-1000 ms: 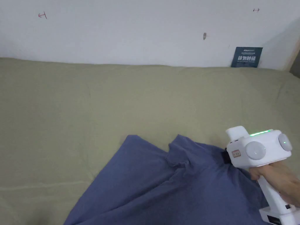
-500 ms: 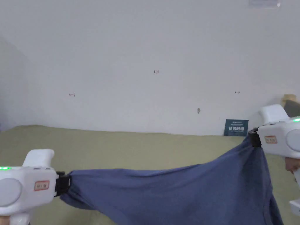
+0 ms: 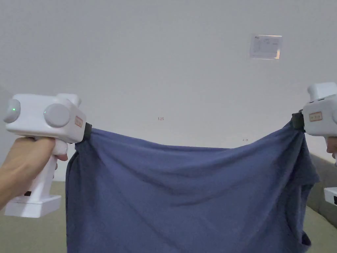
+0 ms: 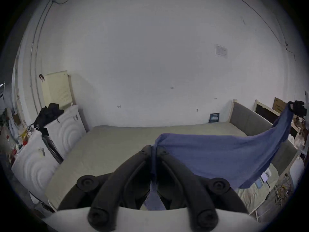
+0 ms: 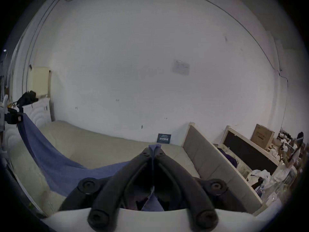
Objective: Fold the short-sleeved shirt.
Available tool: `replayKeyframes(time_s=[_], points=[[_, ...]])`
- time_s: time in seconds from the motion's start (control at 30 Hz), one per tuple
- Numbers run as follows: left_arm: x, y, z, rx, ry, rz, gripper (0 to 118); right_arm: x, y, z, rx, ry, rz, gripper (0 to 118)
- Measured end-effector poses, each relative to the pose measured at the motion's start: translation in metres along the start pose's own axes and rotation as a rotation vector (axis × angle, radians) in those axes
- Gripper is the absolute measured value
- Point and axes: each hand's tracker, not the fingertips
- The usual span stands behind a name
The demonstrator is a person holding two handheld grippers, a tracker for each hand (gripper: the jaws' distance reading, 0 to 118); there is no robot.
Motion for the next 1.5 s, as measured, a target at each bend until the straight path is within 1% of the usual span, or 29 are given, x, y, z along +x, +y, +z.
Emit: replayKeyframes(time_s=[0.1,0.37,0.43,0.5,0.7,0.8,0.93,1.1,1.17,1.27,1.33,1.43,1.5], points=[[-0.002,0.005,-0.011,-0.009,0.054,-0.003,8,-0.003,0.001,-0.012,-0.007,0.012,-0.043,0],[-0.009,0.013,-0.045,-0.021,0.108,0.014,8,-0.020,0.009,-0.062,-0.015,0.000,-0.029,0],[-0.010,0.015,-0.057,-0.019,0.114,0.022,8,-0.020,0.014,-0.076,-0.008,-0.002,-0.060,0],[-0.007,0.022,-0.072,-0.018,0.129,0.010,7,-0.021,0.021,-0.094,-0.012,-0.002,-0.066,0],[0.003,0.052,-0.129,-0.013,0.186,-0.015,7,-0.019,0.051,-0.156,-0.003,-0.010,-0.039,0],[0.011,0.068,-0.155,0.008,0.198,-0.012,7,-0.020,0.064,-0.186,0.015,-0.024,-0.022,0],[0.022,0.084,-0.190,0.032,0.234,-0.042,7,-0.026,0.073,-0.225,0.017,-0.047,0.000,0],[0.031,0.088,-0.234,0.035,0.261,-0.050,7,-0.026,0.073,-0.271,0.024,-0.072,-0.006,0],[0.035,0.080,-0.250,0.032,0.264,-0.046,7,-0.027,0.065,-0.287,0.014,-0.077,-0.010,0],[0.039,0.056,-0.278,0.008,0.269,-0.045,7,-0.040,0.036,-0.296,-0.003,-0.079,0.021,0],[0.041,0.032,-0.295,-0.014,0.259,-0.044,7,-0.043,0.009,-0.308,-0.047,-0.074,0.041,0],[0.045,-0.015,-0.320,-0.077,0.244,-0.073,7,-0.050,-0.049,-0.318,-0.112,-0.060,0.038,0],[0.048,-0.048,-0.335,-0.136,0.228,-0.073,7,-0.053,-0.090,-0.326,-0.185,-0.048,0.052,0]])
